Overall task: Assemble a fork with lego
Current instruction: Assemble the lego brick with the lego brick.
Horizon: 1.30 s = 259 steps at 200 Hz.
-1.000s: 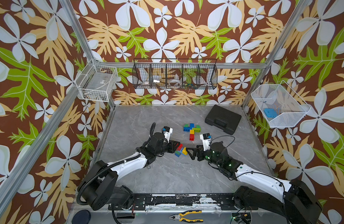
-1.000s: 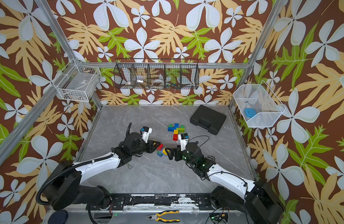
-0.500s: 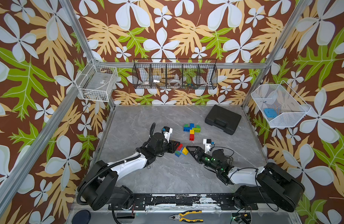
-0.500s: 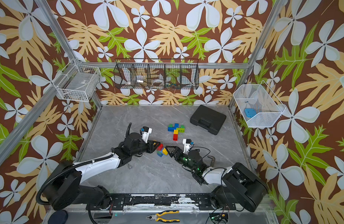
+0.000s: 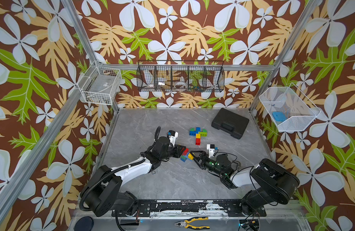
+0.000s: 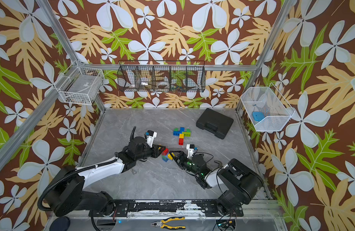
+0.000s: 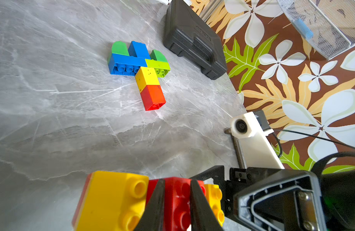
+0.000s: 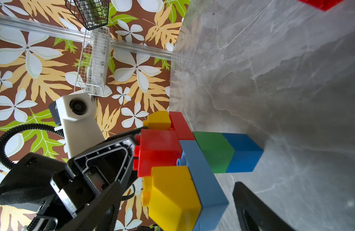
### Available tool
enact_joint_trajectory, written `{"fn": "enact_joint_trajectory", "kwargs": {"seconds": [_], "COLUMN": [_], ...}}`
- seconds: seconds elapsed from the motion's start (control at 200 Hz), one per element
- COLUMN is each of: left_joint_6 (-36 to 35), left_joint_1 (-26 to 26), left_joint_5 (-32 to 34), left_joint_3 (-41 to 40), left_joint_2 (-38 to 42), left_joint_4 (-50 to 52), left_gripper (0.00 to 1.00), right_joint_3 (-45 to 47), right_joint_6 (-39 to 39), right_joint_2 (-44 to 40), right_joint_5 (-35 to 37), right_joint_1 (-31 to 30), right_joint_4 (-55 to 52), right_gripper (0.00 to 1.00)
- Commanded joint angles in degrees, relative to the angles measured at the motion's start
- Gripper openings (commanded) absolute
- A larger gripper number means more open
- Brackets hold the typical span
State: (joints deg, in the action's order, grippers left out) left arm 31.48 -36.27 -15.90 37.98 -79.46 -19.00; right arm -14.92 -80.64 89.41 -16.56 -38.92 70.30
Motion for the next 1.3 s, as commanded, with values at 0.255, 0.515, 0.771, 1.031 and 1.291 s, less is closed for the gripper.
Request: {"fn": "enact_joint_trajectory", "kwargs": {"seconds": [0.255,0.515,0.771,1.031,1.291], "left_joint_6": [0.11,0.09,0.24,0.22,0.33], "left_joint_1": [-0.03,-0.03,-0.03,-0.03,-0.03], "left_joint_5": [-0.48,-0.70,-0.61,-0.66,-0.50], "left_joint_3": [0.25,0.09,0.03,-0.01,0.47], "left_joint_2": [-0.62,-0.61,-0.63,-0.61,-0.21], "left_joint_4": [4.29,4.42,4.41,4.51,4.76], "left_gripper": [0.23,0.23,0.23,0.23,0.23], "right_joint_3": [-0.35,-0.33,0.28,1.02,-0.22], "right_joint_6": [-1.35,-2.05,-2.04,-1.93,6.93], "right_joint_2": [2.47,4.30,5.25,5.02,-4.32], "right_joint_5": [-0.50,-0.43,-0.23,0.46,4.86], "right_joint_1": [-0.02,-0.02,-0.04,-0.01,0.38], "right_joint_4": [3.74,4.55,4.58,4.55,-8.65], "right_gripper": [0.77,0.65,0.59,0.72,0.99]}}
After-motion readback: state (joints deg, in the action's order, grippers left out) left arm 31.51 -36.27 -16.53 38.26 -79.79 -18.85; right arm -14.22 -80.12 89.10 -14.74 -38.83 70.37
